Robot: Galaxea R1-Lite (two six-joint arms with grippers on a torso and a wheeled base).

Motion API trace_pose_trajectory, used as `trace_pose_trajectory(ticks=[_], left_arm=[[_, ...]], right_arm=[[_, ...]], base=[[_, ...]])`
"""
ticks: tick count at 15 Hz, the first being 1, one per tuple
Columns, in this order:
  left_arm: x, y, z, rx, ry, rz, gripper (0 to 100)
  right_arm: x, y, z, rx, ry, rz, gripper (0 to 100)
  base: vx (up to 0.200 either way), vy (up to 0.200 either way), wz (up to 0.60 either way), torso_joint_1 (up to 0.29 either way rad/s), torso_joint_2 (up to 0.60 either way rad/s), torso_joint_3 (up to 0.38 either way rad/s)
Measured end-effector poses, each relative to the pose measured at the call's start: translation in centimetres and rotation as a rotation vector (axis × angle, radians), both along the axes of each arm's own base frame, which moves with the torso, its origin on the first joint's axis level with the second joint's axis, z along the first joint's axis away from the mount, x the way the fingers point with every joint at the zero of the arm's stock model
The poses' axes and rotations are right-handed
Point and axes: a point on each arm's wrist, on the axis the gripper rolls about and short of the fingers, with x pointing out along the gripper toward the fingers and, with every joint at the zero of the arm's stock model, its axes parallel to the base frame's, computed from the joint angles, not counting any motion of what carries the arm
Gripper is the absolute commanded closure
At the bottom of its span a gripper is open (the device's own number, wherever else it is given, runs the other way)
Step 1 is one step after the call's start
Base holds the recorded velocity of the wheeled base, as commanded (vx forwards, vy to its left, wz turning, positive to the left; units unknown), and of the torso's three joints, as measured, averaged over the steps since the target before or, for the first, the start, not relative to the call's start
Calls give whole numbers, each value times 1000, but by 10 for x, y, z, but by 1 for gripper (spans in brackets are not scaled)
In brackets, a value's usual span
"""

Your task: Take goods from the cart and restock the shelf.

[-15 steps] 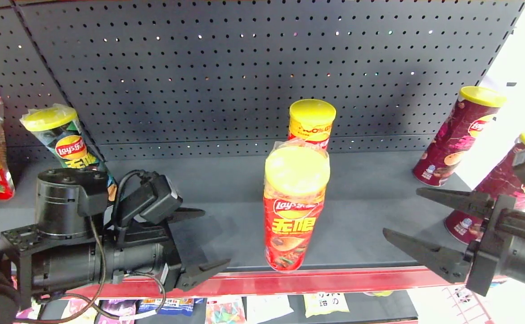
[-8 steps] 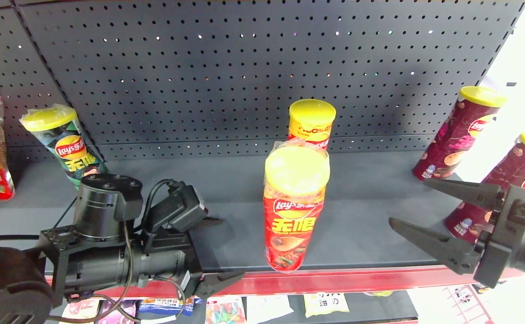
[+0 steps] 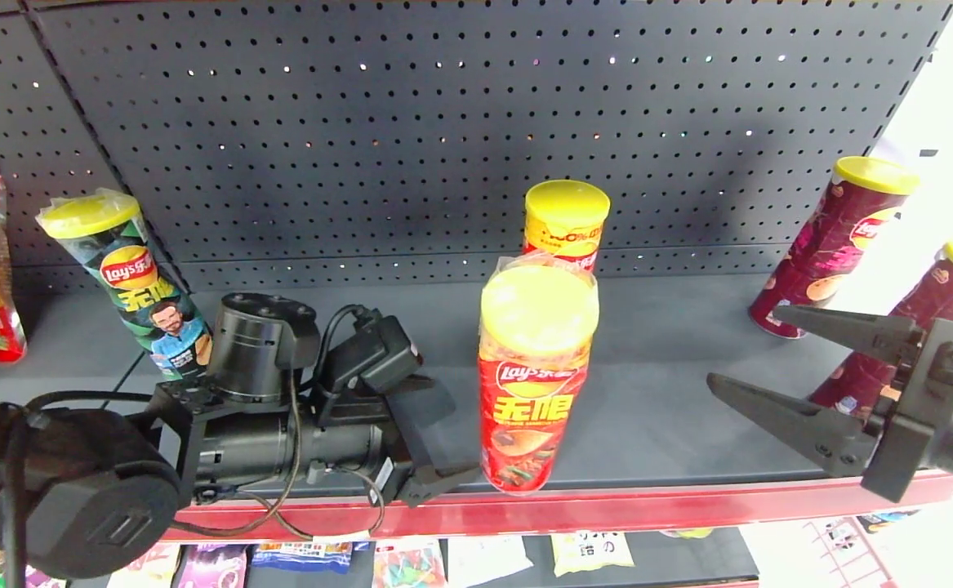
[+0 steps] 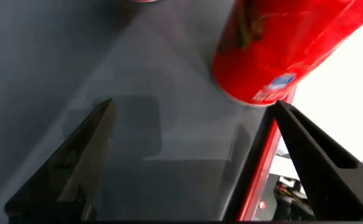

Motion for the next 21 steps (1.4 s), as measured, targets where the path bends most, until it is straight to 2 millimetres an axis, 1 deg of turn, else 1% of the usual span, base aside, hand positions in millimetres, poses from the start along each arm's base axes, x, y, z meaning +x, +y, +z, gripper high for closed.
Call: trace_pose_trajectory(ticks=[5,12,17,21], left_arm=[[3,-5,-5,8,12,-8,0],[14,-13,-3,3,-5,-2,0],[17,-22,-2,1,-19,-10,0],[21,-25,-1,-3,-25,-10,0]], right_arm=[[1,0,0,-1,2,0,0],[3,2,0,-3,5,1,0],[3,3,1,-2,4,1,0],[4,3,1,-4,5,1,0]], base=[[0,0,0,0,0,0],[0,0,0,0,0,0],[0,0,0,0,0,0],[0,0,0,0,0,0]])
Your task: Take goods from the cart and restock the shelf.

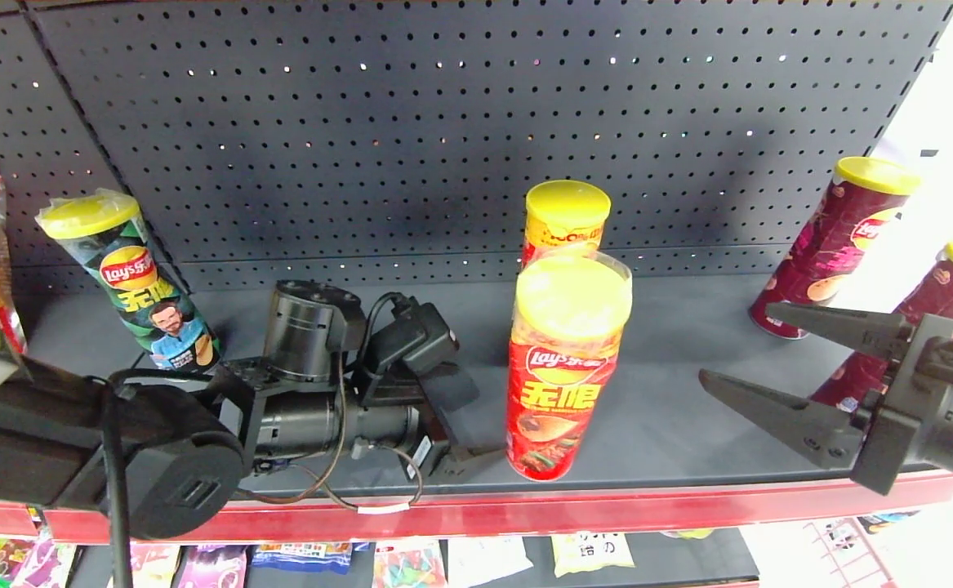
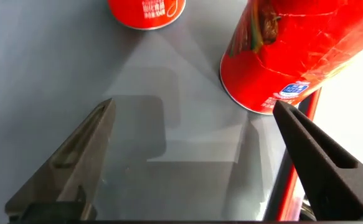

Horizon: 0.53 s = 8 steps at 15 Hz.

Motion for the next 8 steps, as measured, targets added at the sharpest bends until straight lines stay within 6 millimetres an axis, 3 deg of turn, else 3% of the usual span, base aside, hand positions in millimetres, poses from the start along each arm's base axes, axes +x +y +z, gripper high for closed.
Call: trace_pose_trajectory(ticks=[8], left_arm=[[4,-5,1,-6,-9,-4,0]], right_arm=[[0,0,-1,-3,4,-5,0]], base=[[0,0,0,0,0,0]])
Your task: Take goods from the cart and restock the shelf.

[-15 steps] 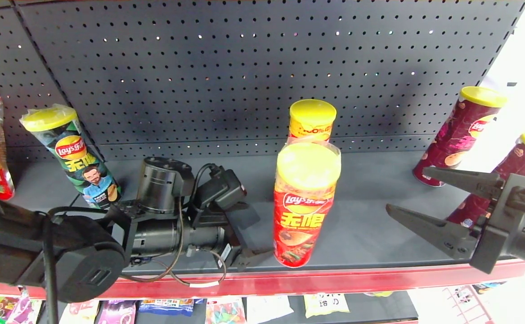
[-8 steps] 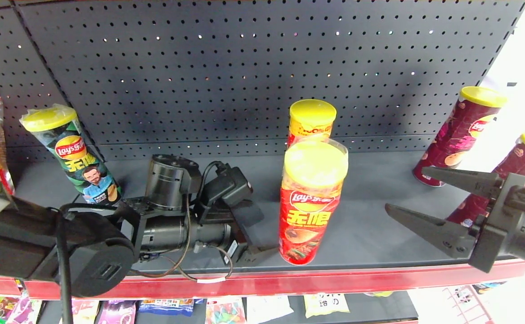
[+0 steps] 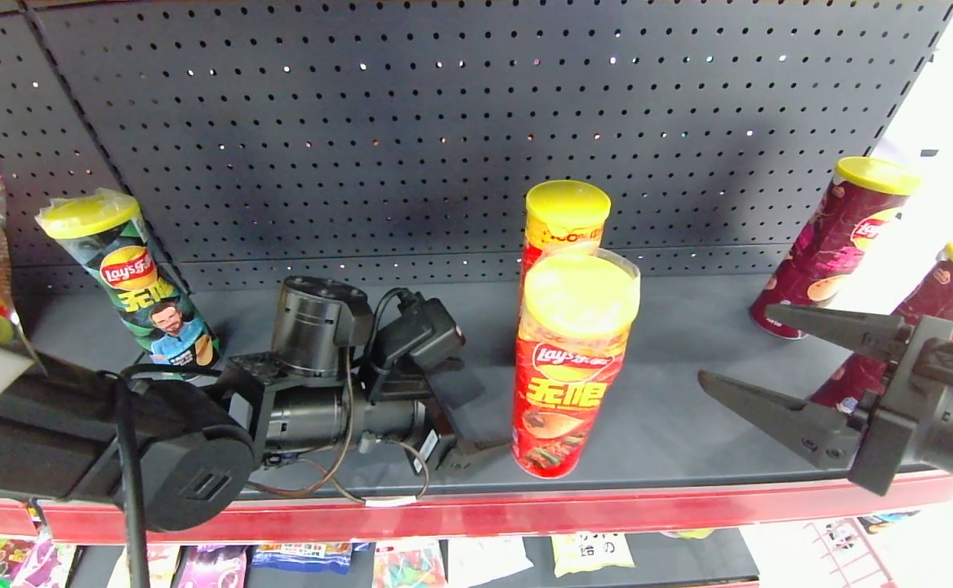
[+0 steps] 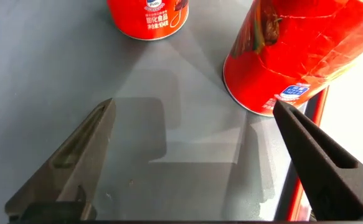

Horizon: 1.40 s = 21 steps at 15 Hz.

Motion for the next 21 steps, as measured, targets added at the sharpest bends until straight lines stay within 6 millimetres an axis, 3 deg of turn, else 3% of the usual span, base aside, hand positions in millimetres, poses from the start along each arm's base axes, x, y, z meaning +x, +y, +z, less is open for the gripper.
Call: trace_pose_trajectory(ticks=[4,7,9,12,14,16,18,21], left_arm=[[-9,10,8,-9,-5,35,0],[-35,47,36,-45,-27,141,0],[-66,84,58,-51,-21,249,0],[-133,139,77,-20,20,429,0],[-181,166,78,-6,4,580,0],[-227,185,66,-20,-37,735,0],[-254,194,54,-40,-108,861,0],[-263,197,54,-57,-236,922,0]], right_arm=[[-4,-3,-5,-7,10,-4,0],[-17,-12,-11,-20,29,3,0],[-38,-26,-16,-54,81,7,0],[-77,-54,-21,-104,148,-19,0],[-97,-73,-19,-87,96,-177,0],[-113,-88,-26,-42,82,-383,0],[-121,-93,-35,-9,86,-477,0],[-124,-95,-38,-6,77,-548,0]], base=[[0,0,0,0,0,0],[0,0,0,0,0,0],[0,0,0,0,0,0],[0,0,0,0,0,0],[0,0,0,0,0,0],[0,0,0,0,0,0],[0,0,0,0,0,0],[-67,0,0,1,2,1]])
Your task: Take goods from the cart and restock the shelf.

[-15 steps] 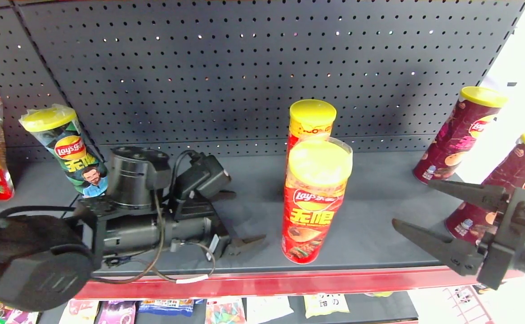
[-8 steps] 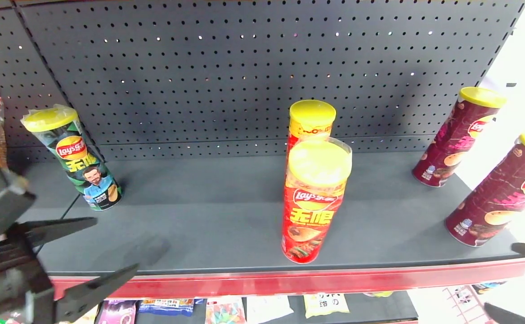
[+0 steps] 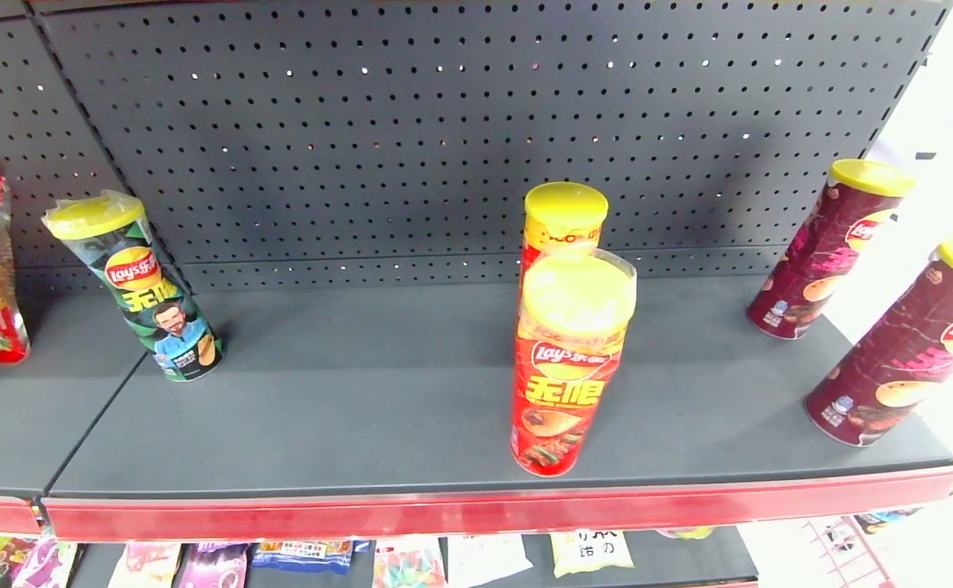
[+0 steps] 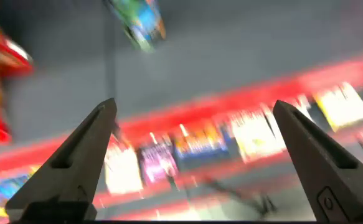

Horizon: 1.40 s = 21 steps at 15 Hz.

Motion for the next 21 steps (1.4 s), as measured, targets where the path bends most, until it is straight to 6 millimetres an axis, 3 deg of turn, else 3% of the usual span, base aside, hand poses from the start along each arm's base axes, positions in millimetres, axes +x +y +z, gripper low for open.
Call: trace_pose_trajectory(ticks=[13,16,21], left_arm=[[-9,3,-5,8,-44,45,0],[-8,3,-7,25,-37,45,0],[-8,3,-8,29,-34,52,0]], right_arm=[[0,-1,-1,-37,-1,-47,0],[0,-1,-1,-45,-2,-46,0],[-1,-1,-1,-63,-7,-42,0]], base=[[-200,0,0,2,-1,1],[0,0,0,0,0,0],[0,-200,0,12,4,2]])
